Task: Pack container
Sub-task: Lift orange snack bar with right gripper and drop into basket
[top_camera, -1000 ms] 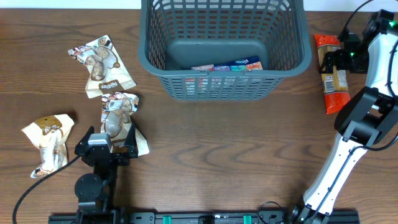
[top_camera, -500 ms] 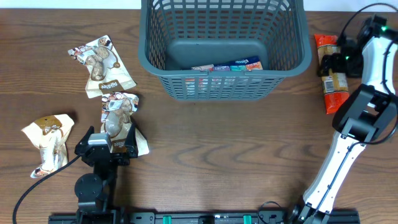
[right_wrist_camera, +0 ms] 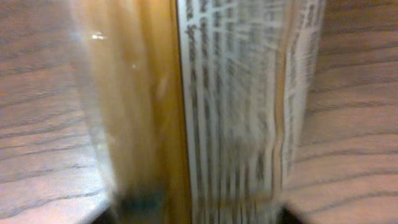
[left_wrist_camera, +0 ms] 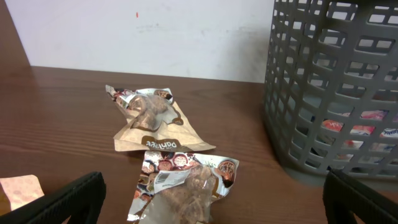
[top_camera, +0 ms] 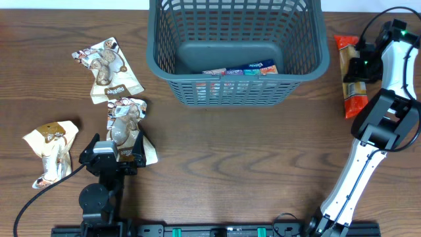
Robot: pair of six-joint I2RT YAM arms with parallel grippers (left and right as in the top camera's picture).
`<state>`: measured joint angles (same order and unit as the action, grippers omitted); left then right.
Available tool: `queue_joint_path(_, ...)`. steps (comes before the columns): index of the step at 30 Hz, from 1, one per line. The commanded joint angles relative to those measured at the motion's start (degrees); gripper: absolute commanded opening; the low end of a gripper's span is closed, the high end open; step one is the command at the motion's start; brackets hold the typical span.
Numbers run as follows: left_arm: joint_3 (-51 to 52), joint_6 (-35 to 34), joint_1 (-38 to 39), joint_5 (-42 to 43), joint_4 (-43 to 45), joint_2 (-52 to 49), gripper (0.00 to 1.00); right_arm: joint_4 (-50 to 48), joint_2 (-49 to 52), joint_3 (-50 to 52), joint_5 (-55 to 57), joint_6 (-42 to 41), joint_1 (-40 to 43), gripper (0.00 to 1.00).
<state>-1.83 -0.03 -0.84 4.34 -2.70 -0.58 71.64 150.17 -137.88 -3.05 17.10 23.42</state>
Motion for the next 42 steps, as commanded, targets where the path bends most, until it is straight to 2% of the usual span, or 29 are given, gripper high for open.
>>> queue_joint_path(1,1.5,-0.4,0.3,1.3,-0.8,0.3,0.98,0.5,1.9,0.7,-3.4,-0.9,-0.6,0.01)
queue_joint_path(6,1.5,-1.4,0.3,1.3,-0.6,0.3,0.99,1.9,0.1,-0.8,-5.5,-2.7,-1.3,0.01)
queue_joint_path(11,1.5,-1.4,0.3,1.3,-0.6,0.3,0.99,2.9,-6.8,-6.3,-7.1,-3.4,-2.0,0.01)
queue_joint_path(16,1.5,-1.4,0.3,2.6,-0.6,0.3,0.99,0.0,-18.6,-14.0,-7.1,-5.1,-3.5,0.01)
queue_joint_path(22,1.5,-1.4,0.3,2.8,-0.6,0.3,0.99,-5.1,-31.8,-16.0,-7.1,-5.0,-7.2,0.01)
queue_joint_path(26,1.5,-1.4,0.3,2.8,-0.6,0.3,0.99,-5.2,-37.6,-16.0,-13.4,2.9,-12.5,0.01)
queue_joint_path(28,1.5,-1.4,0.3,2.8,-0.6,0.3,0.99,-4.1,-39.3,-16.0,-17.6,10.4,-16.7,0.01)
queue_joint_path(32,1.5,-1.4,0.3,2.8,-0.6,0.3,0.99,-1.4,-40.2,-16.0,-17.9,23.6,-26.2,0.01)
queue_joint_path(36,1.5,-1.4,0.3,2.8,-0.6,0.3,0.99,1.8,-38.3,-15.5,-17.9,35.8,-34.5,0.01)
queue_joint_path(42,1.5,-1.4,0.3,3.2,-0.6,0.3,0.99,2.9,-31.2,-15.4,-16.3,44.6,-40.6,0.01)
